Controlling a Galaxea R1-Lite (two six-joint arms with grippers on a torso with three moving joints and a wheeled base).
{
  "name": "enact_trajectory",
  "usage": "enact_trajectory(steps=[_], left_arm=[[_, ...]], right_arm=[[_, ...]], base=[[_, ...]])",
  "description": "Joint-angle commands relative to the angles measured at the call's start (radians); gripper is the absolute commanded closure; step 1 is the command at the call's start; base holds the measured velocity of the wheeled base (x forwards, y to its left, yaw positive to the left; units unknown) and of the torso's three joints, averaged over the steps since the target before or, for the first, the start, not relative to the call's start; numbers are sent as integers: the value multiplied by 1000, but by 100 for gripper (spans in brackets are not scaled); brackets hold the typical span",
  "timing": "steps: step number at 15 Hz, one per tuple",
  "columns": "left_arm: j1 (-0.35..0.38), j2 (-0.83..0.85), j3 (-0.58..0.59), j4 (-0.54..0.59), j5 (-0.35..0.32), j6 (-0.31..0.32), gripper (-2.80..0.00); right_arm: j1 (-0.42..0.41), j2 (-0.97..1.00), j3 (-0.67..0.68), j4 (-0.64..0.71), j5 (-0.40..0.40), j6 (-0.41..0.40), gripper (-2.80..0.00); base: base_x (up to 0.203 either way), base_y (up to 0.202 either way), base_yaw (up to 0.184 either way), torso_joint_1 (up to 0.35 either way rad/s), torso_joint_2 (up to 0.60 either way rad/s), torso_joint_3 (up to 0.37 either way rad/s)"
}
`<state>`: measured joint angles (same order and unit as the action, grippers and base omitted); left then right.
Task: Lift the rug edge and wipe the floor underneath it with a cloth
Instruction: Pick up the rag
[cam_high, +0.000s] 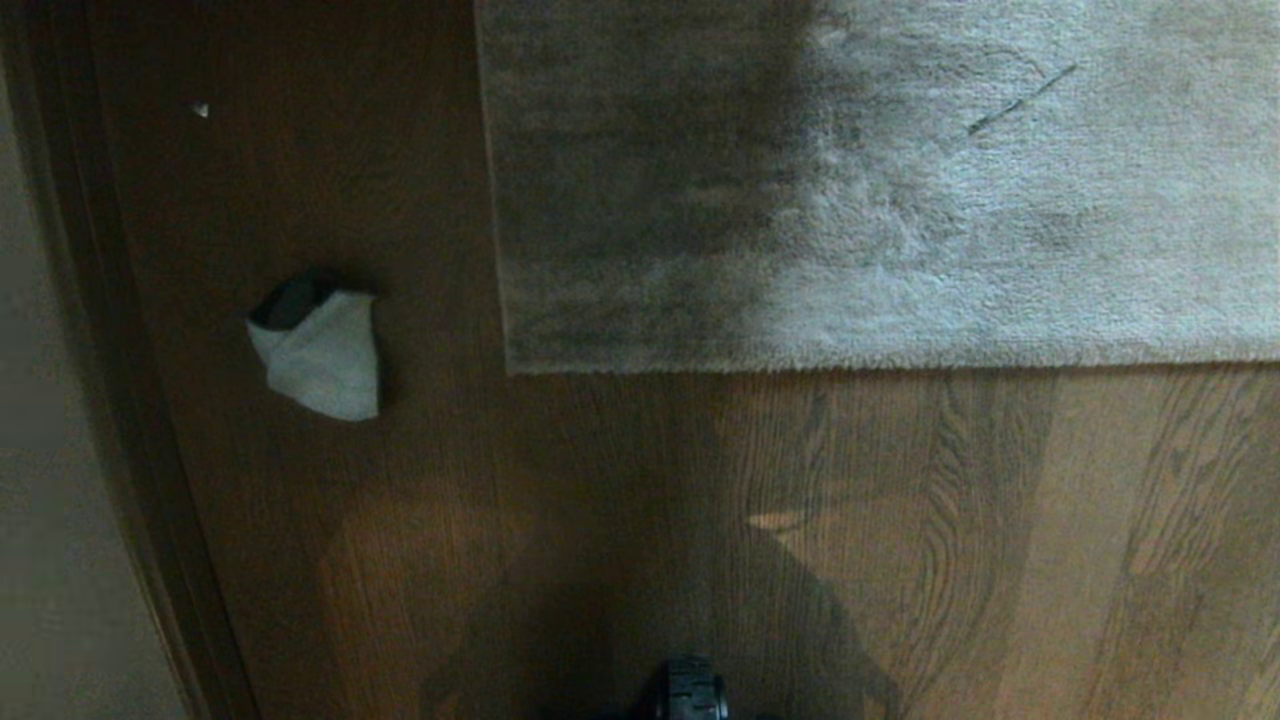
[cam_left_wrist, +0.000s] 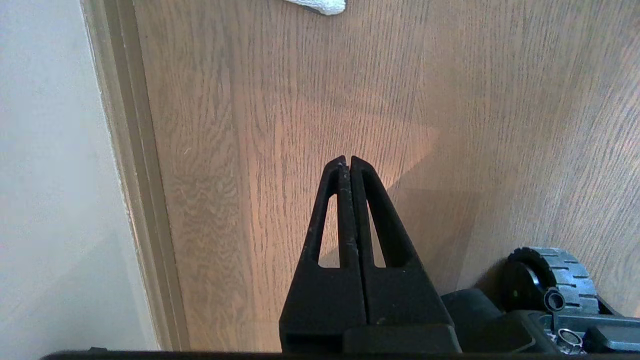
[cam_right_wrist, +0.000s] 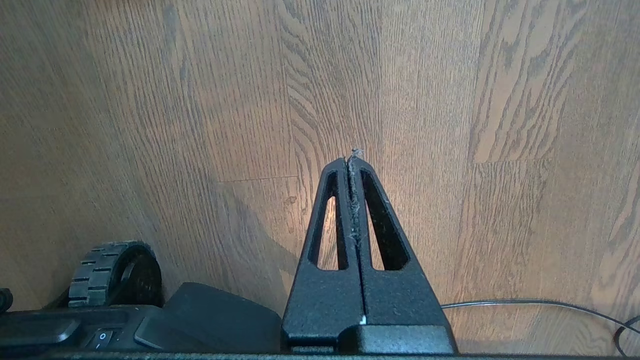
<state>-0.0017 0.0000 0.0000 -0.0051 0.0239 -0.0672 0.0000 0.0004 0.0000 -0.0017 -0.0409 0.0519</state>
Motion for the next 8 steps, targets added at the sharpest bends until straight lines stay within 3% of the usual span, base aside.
enact_trajectory(steps=[1,8], left_arm=[[0,0,0,0,1,-1,0],[0,0,-1,-1,1,-2,0]], right_arm=[[0,0,0,0,-1,0,0],[0,0,0,0,-1,0,0]], base=[[0,0,0,0,0,0],[0,0,0,0,0,0]])
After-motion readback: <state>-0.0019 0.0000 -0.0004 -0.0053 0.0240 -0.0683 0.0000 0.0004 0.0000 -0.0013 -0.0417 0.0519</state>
